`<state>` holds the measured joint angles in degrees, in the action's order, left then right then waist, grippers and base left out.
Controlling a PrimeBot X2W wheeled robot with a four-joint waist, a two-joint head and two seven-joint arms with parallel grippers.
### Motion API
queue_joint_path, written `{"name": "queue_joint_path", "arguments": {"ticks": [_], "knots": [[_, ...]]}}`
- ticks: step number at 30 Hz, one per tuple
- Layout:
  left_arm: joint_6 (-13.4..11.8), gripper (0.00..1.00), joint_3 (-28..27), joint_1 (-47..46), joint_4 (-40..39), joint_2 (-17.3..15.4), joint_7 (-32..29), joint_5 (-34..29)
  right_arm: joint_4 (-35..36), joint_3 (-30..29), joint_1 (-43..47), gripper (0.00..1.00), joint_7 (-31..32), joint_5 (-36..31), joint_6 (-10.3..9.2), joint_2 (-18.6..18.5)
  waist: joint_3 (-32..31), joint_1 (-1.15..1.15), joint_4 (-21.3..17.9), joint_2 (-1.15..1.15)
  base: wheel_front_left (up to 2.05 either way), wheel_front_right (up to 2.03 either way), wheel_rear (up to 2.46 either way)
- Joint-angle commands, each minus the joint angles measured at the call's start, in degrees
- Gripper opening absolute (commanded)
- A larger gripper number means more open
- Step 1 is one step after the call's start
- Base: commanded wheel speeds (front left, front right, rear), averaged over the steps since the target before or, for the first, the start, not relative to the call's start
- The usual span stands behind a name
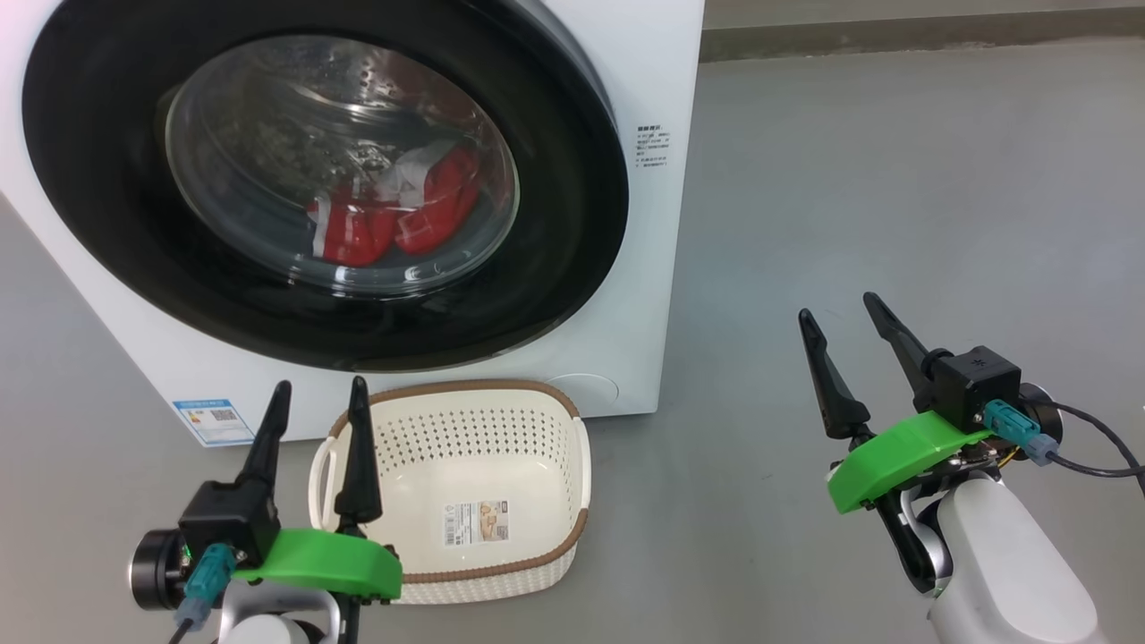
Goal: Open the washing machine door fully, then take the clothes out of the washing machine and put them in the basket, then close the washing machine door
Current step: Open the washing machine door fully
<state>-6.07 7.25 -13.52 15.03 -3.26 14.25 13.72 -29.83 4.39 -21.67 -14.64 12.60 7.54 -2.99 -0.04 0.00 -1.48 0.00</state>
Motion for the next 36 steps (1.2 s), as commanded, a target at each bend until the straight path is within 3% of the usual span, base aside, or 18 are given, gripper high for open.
{"name": "queue_joint_path", "arguments": {"ticks": [1,11,12,14,15,16,17,20,36], "knots": [[-0.3,1.0,-1.6,-1.6,-2.0,-1.3,0.1,0.4,1.6,0.9,-1.9,1.0,-0.4,-0.1,-0.05,0.1,0.3,0.0,0.1,0.0,0.0,0.0,0.0],[-0.3,1.0,-0.6,-2.0,-4.6,-1.2,-0.3,0.9,2.6,0.3,-2.9,1.0,-0.4,-0.9,-0.05,0.1,2.9,0.0,1.0,0.0,0.0,0.0,0.0],[-0.3,1.0,-0.5,-2.1,-4.8,-1.2,-0.3,0.9,2.7,0.3,-3.2,0.87,-0.4,-0.9,-0.05,0.1,3.3,0.0,1.0,0.0,0.0,0.0,0.0],[-0.2,1.0,-0.3,-2.3,-5.3,-1.1,-0.3,1.2,2.7,0.2,-3.8,0.47,-0.4,-1.1,-0.05,0.1,4.1,0.0,1.1,0.0,0.0,0.0,0.0],[-0.2,1.0,-0.3,-2.4,-5.5,-1.1,-0.3,1.3,2.6,0.2,-4.2,0.39,-0.4,-1.2,-0.05,0.1,4.5,0.0,1.2,0.0,0.0,0.0,0.0],[-0.2,1.0,-0.3,-2.4,-5.5,-1.1,-0.3,1.3,2.6,0.2,-4.2,0.39,-0.4,-1.2,-0.05,0.1,4.5,0.0,1.2,0.0,0.0,0.0,0.0],[-0.2,1.0,-0.2,-2.5,-5.7,-1.1,-0.2,1.4,2.5,0.0,-4.6,0.25,-0.4,-1.2,-0.05,0.1,4.9,0.0,1.3,0.0,0.0,0.0,0.0],[-0.1,1.0,0.2,-3.1,-6.4,-1.0,-0.1,1.5,2.3,-0.5,-6.3,0.0,-0.4,-0.8,-0.05,0.1,6.5,0.0,1.6,0.0,0.0,0.0,0.0],[0.2,1.0,1.0,-5.9,-11.7,-0.4,0.7,1.6,-3.4,3.4,-19.8,0.0,0.3,18.1,-0.05,0.1,15.7,0.0,4.0,0.0,0.0,0.0,0.0]]}}
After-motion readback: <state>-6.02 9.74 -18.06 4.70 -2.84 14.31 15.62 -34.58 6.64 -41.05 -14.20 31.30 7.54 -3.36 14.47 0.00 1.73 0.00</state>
